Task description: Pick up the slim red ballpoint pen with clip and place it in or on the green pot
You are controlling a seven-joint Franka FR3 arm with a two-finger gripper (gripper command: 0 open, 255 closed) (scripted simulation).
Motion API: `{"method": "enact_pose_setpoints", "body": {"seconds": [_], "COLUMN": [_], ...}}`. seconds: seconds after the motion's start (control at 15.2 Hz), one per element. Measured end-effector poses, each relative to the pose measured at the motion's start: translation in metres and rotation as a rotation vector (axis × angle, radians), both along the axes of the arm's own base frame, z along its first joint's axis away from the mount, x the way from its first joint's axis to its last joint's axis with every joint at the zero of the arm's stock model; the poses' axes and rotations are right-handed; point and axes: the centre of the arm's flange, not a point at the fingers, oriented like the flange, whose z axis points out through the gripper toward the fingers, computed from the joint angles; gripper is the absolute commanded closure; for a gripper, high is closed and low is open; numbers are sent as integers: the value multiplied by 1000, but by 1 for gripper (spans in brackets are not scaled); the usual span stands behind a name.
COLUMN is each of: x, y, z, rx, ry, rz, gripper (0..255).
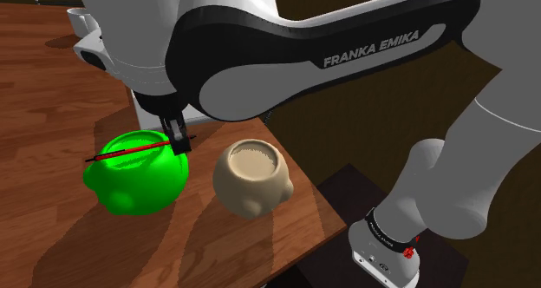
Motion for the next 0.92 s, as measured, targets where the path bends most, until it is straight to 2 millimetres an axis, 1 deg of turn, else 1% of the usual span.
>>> {"method": "enact_pose_setpoints", "body": {"seconds": [0.26,0.4,0.53,0.59,0.92], "x": [0,-5,-12,-13,-13], "y": [0,1,5,7,7], "z": [0,15,37,42,47], "rx": [0,0,1,1,0], "ry": [0,0,-1,-1,0], "rz": [0,0,0,0,0], "gripper": [0,0,0,0,0]}}
